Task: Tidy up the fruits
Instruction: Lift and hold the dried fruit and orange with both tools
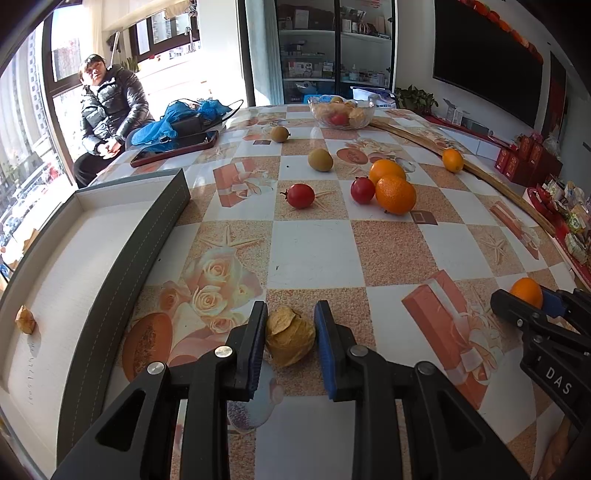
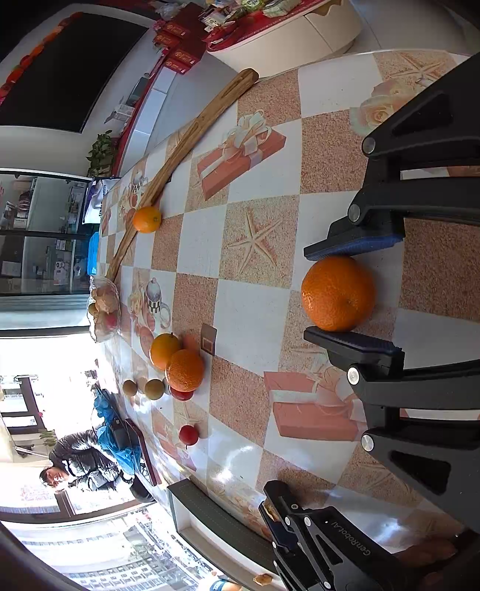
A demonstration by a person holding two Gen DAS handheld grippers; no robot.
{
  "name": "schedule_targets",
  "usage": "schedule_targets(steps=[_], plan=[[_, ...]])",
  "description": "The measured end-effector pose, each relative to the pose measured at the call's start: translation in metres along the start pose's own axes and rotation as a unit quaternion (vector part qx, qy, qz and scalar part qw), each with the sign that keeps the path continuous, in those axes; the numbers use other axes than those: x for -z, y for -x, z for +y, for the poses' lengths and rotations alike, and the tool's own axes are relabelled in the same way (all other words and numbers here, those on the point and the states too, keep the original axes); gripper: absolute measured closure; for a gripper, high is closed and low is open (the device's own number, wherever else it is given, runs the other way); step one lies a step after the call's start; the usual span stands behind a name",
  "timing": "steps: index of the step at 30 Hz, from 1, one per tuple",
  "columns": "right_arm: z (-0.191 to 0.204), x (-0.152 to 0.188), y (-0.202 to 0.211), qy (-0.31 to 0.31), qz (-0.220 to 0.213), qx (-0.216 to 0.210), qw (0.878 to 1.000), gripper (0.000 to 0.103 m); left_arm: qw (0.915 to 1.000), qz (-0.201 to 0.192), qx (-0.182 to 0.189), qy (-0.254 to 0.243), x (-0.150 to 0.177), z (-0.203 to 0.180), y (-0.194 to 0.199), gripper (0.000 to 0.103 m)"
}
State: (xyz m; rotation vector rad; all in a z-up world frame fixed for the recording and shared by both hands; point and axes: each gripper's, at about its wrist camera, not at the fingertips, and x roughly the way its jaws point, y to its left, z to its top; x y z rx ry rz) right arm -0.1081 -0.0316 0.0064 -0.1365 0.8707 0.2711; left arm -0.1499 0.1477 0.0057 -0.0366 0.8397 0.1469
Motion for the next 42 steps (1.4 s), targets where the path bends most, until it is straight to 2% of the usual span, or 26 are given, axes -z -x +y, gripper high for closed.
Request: schedule_targets(steps=[42], plan=[[0.0003,-0.0002,-0.0002,0.001,0.001,-0.001,1.000,0.062,1.0000,0.000,0.000,0.000,0.0002,-0.0003,-0.0003,0.074]])
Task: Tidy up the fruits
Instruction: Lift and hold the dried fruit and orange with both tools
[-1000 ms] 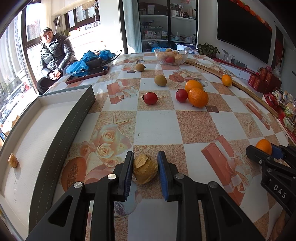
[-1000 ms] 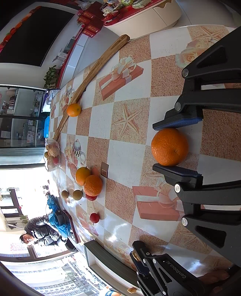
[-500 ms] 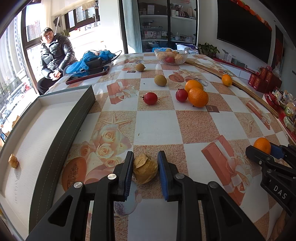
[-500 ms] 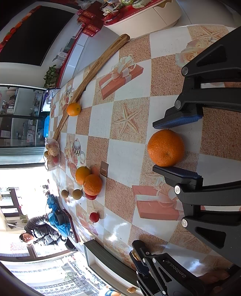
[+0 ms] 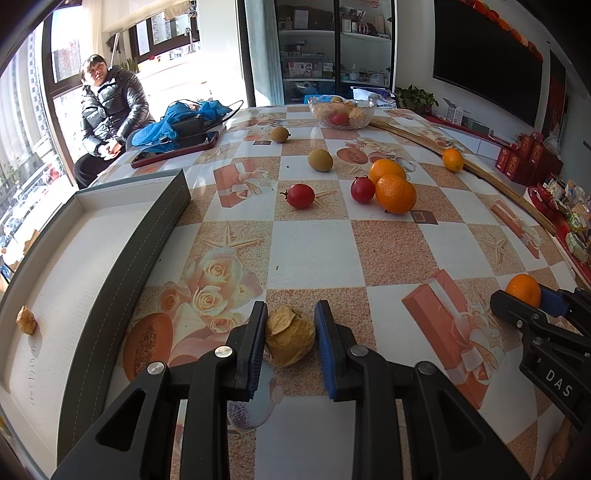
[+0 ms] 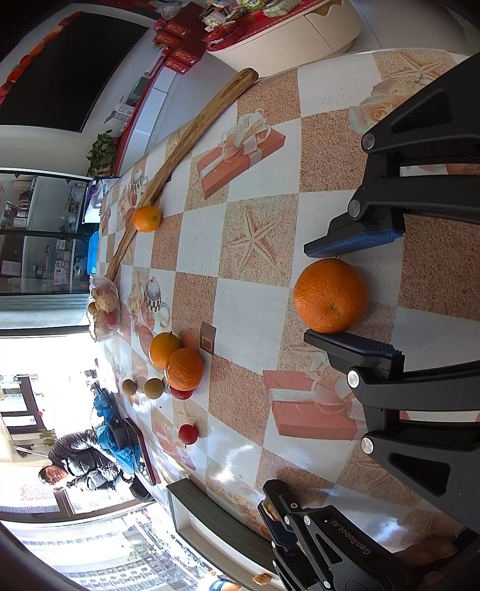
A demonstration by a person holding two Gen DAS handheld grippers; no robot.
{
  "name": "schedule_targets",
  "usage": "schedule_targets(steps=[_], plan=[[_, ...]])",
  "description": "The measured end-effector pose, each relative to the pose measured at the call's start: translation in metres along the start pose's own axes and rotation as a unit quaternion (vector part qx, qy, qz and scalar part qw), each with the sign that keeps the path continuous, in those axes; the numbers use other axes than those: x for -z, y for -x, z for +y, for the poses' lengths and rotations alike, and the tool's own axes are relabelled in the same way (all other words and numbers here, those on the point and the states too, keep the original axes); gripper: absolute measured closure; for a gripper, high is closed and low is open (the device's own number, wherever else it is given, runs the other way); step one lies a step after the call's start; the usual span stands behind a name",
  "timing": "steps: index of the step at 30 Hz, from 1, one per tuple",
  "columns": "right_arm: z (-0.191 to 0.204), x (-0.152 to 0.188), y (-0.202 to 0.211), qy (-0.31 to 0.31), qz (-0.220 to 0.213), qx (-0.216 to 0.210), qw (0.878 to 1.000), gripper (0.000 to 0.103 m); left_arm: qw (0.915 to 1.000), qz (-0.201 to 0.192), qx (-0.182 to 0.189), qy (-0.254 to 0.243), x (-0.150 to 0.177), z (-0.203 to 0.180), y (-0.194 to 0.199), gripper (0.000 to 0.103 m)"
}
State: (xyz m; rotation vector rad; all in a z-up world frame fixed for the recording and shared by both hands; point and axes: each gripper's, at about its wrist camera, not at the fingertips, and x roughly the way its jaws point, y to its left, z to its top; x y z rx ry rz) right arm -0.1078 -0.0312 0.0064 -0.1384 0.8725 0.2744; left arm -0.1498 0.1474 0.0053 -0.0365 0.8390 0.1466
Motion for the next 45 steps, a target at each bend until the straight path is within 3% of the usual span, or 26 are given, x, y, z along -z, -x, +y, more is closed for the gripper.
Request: schedule_targets(steps=[3,4,5,7,27,30,32,33,38,45], plan=[[0.000,0.000,0.000,0.000,0.000,0.000,1.000,0.061,1.0000,0.000,0.000,0.000,0.000,0.000,0.000,0.074],[0.000,0.000,0.000,0.000,0.001,0.001,1.000,0.053,1.0000,0.000,0.000,0.000,0.000,0.000,0.000,0.074],[-0.001,0.000,-0.001,-0.002,0.005,0.002,1.000,0.034,1.0000,0.000,0.000,0.000,0.000,0.000,0.000,0.074],[-0.002,-0.002,-0.004,-0.008,0.015,0.001,1.000,0.025,1.0000,0.000,0.000,0.000,0.000,0.000,0.000,0.074],[0.003,-0.002,-0.005,0.003,0.020,0.002,1.000,0.025,1.0000,0.001,0.003,0.001,0.000,0.001,0.000,0.074],[0.004,-0.002,-0.004,0.003,0.020,0.002,1.000,0.034,0.9999,0.004,0.013,0.005,-0.001,0.003,-0.001,0.074],[0.005,-0.002,-0.002,0.003,0.020,0.002,1.000,0.061,0.9997,0.007,0.021,0.008,-0.001,0.004,-0.001,0.074],[0.007,-0.003,-0.001,0.005,0.023,0.000,1.000,0.064,0.9996,0.010,0.026,0.009,-0.001,0.005,0.000,0.074],[0.006,0.000,0.004,0.002,0.040,-0.014,0.999,0.065,0.9968,0.029,0.071,0.025,0.000,0.016,0.006,0.076],[-0.011,-0.001,0.009,-0.049,0.066,-0.043,0.996,0.065,0.9893,0.050,0.122,0.063,0.003,0.035,0.015,0.076]])
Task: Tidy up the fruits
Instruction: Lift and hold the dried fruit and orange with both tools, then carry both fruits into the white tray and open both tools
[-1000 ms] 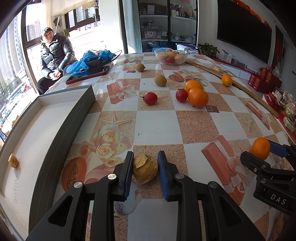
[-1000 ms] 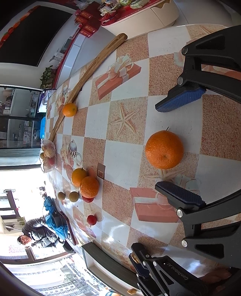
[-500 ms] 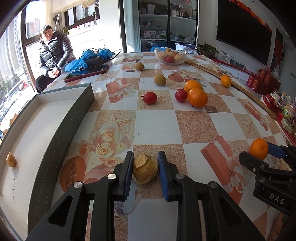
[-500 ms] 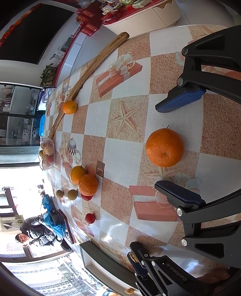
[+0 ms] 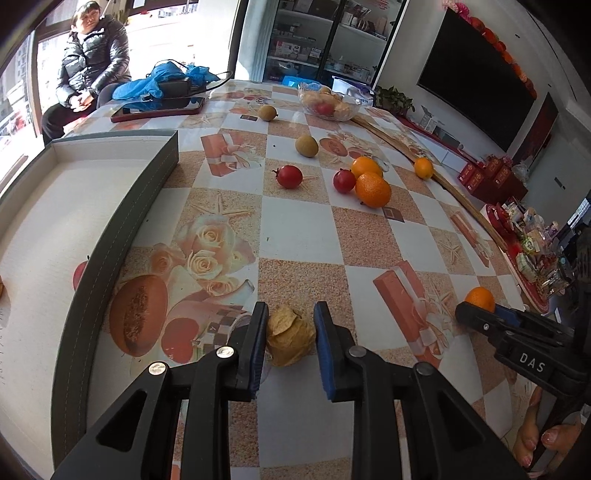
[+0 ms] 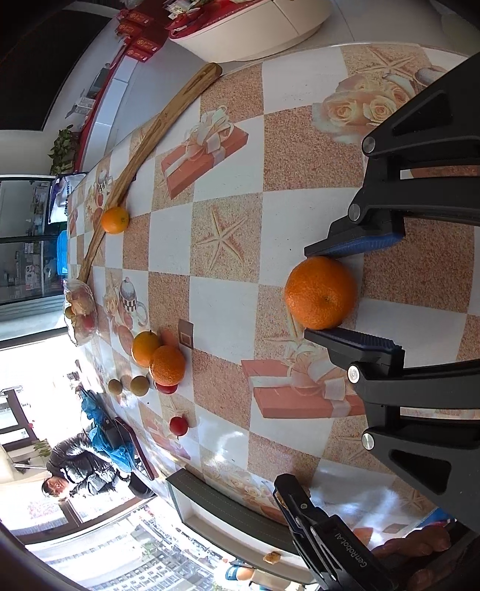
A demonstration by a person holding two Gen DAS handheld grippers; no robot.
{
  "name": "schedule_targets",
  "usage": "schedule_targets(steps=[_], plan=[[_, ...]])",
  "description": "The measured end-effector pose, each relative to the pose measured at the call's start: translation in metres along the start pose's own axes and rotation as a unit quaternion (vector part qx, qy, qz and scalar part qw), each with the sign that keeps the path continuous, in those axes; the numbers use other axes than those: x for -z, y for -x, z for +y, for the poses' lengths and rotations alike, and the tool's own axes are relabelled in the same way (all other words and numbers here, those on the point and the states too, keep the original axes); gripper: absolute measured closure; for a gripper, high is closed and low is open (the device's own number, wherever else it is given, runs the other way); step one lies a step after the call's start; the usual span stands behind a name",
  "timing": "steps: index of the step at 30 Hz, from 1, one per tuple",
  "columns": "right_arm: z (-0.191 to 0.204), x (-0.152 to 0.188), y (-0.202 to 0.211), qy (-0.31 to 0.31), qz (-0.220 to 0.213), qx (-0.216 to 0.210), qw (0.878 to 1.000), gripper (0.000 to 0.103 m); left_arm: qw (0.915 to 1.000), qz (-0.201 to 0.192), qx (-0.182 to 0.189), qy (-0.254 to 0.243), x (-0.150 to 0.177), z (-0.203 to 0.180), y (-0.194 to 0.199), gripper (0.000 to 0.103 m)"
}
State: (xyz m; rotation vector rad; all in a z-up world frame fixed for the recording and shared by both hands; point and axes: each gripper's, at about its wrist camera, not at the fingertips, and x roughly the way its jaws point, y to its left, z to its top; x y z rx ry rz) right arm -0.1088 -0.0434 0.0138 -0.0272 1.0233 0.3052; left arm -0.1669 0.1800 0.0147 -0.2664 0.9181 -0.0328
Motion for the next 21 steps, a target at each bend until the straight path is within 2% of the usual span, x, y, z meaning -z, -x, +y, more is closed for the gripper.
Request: schedule_targets(steps=[7,10,14,18,21], plan=[[0.003,0.000,0.004,-0.010,0.008,-0.012,1.000,0.065,0.9999,-0.008,0.007,0.000,0.000,0.006,0.024,0.076],[0.011,-0.004,0.006,-0.004,0.008,-0.019,1.000,0.065,0.9998,-0.020,-0.002,-0.006,-0.008,0.006,0.039,0.076],[0.030,-0.014,0.011,0.019,0.004,-0.027,0.999,0.065,0.9992,-0.026,-0.030,-0.003,-0.021,0.014,0.055,0.076],[0.055,-0.027,0.015,0.044,0.002,-0.042,0.998,0.065,0.9970,-0.008,-0.075,0.013,-0.027,0.038,0.057,0.075],[0.079,-0.040,0.015,0.070,-0.006,-0.047,0.996,0.065,0.9961,-0.003,-0.079,0.039,-0.031,0.064,0.063,0.075]])
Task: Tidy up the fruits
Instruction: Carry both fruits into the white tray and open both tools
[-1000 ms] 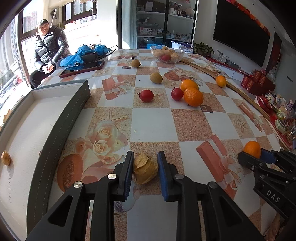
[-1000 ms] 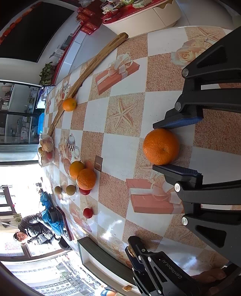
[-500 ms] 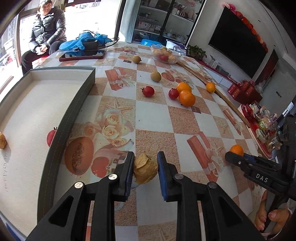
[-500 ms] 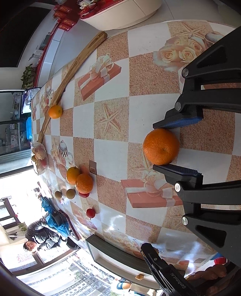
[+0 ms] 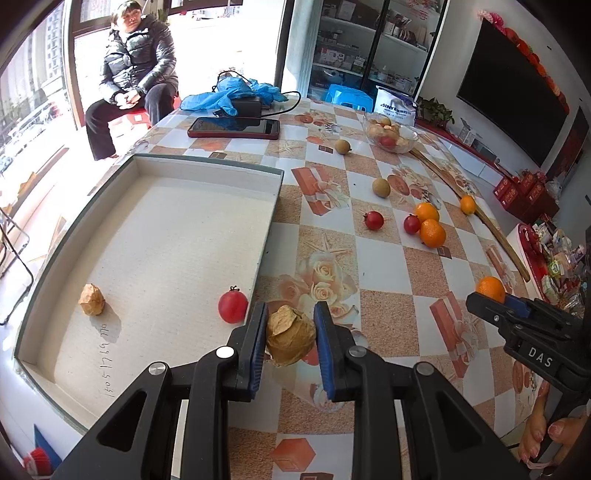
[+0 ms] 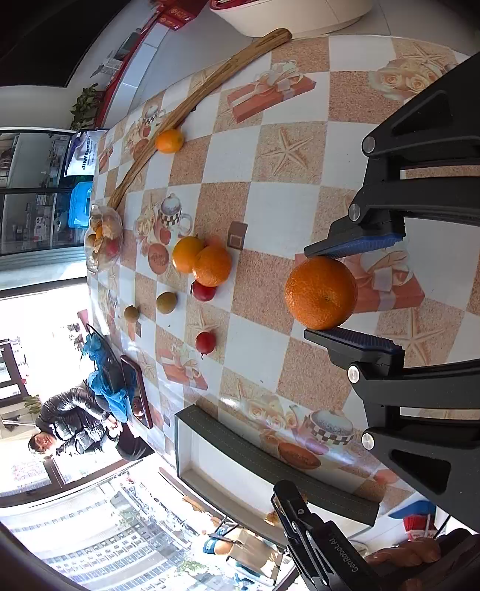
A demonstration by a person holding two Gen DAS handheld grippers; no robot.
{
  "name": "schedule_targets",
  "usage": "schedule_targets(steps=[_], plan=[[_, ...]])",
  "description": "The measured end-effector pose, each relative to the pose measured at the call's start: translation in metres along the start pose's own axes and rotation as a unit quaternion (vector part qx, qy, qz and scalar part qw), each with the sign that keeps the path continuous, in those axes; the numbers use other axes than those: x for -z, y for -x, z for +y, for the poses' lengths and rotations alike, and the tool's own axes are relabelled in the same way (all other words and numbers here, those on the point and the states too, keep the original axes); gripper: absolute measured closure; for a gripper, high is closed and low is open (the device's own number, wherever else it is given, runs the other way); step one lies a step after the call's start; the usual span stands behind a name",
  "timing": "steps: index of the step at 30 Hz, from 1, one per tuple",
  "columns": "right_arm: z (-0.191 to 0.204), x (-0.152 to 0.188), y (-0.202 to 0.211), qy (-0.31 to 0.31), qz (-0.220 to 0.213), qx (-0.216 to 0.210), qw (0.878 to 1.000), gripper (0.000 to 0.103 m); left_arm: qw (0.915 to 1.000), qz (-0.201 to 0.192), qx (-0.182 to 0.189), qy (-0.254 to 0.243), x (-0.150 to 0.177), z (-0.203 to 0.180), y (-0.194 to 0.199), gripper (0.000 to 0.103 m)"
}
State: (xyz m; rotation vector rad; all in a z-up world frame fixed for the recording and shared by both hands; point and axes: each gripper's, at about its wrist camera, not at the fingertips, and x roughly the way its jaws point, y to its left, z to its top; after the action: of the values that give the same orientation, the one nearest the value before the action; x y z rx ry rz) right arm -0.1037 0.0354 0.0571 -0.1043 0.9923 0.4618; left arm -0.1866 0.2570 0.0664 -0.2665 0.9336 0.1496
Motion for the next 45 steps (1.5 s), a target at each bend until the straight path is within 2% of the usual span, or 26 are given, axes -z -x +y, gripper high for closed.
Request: schedule_targets(steps=[6,12,17,22,26,27,28,29,30,31,32,35,40,41,43,45], plan=[[0.055,-0.033,-0.013,0.044,0.006,-0.036,0.998,0.065,0.9982,-0.022,-0.044,0.035,-0.018,0.052,0.016,0.075],[0.122,-0.055,-0.037,0.086,0.025,-0.079,0.993,0.065,0.9940,0.007,-0.083,0.070,-0.013,0.090,0.000,0.075],[0.170,-0.063,-0.063,0.108,0.055,-0.115,0.986,0.065,0.9920,0.020,-0.101,0.073,-0.008,0.103,-0.013,0.076],[0.198,-0.066,-0.082,0.121,0.074,-0.132,0.981,0.065,0.9902,0.026,-0.114,0.076,-0.007,0.111,-0.021,0.075],[0.204,-0.065,-0.093,0.126,0.090,-0.133,0.979,0.064,0.9894,0.027,-0.127,0.064,-0.006,0.111,-0.026,0.074],[0.203,-0.065,-0.094,0.124,0.092,-0.132,0.979,0.064,0.9895,0.029,-0.127,0.063,-0.005,0.111,-0.027,0.071],[0.203,-0.065,-0.095,0.122,0.095,-0.133,0.979,0.064,0.9895,0.030,-0.127,0.063,-0.005,0.111,-0.028,0.061],[0.202,-0.066,-0.096,0.120,0.097,-0.135,0.979,0.055,0.9895,0.029,-0.127,0.063,-0.005,0.111,-0.028,0.053],[0.201,-0.066,-0.095,0.119,0.094,-0.136,0.979,0.050,0.9892,0.026,-0.130,0.063,-0.005,0.111,-0.028,0.035],[0.201,-0.067,-0.092,0.119,0.087,-0.134,0.980,0.042,0.9889,0.019,-0.134,0.061,-0.005,0.110,-0.026,0.025],[0.201,-0.068,-0.088,0.121,0.078,-0.131,0.981,0.038,0.9886,0.011,-0.138,0.059,-0.005,0.110,-0.023,0.023],[0.202,-0.070,-0.077,0.135,0.055,-0.120,0.982,0.038,0.9879,0.010,-0.145,0.054,-0.006,0.107,-0.022,0.023],[0.190,-0.070,-0.067,0.132,0.039,-0.103,0.985,0.037,0.9877,0.013,-0.147,0.052,-0.008,0.100,-0.023,0.022],[0.185,-0.070,-0.065,0.128,0.037,-0.101,0.986,0.022,0.9877,0.014,-0.147,0.052,-0.008,0.098,-0.023,0.022],[0.174,-0.069,-0.060,0.117,0.026,-0.100,0.988,0.000,0.9882,0.014,-0.144,0.051,-0.009,0.094,-0.022,0.022],[0.161,-0.069,-0.053,0.108,0.014,-0.095,0.989,0.000,0.9890,0.013,-0.140,0.046,-0.009,0.089,-0.021,0.022]])
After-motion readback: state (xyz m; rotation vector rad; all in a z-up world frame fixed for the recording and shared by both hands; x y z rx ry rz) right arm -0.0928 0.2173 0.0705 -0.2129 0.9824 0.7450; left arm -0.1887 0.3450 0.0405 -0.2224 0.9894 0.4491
